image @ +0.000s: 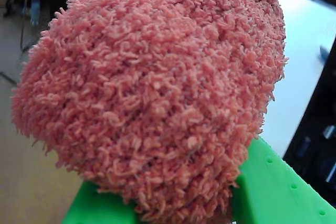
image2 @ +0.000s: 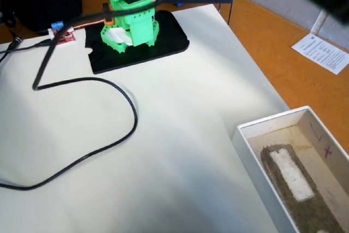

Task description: Remove orange objects from table

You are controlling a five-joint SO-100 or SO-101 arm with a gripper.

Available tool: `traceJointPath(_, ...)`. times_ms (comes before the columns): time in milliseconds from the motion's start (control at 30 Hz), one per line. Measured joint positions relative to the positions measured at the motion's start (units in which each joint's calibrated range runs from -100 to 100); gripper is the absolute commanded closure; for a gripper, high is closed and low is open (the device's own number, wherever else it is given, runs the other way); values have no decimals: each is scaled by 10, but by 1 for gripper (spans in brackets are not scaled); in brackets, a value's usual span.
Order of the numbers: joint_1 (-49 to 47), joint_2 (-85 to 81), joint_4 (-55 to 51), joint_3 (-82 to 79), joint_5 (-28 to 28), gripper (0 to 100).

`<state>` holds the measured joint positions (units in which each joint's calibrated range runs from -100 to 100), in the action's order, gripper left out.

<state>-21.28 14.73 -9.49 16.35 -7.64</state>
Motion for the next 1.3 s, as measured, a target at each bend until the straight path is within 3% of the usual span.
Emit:
traceJointPath(200, -4, -95, 166, -317, -3, 100)
traceJointPath(367, -4, -112, 188, -442, -2, 100)
traceJointPath(600, -4, -117, 160, -435, 8, 100)
traceJointPath(933, -34, -68, 78, -242, 21, 100)
traceJointPath(1300, -37, -54, 75, -232, 15, 100)
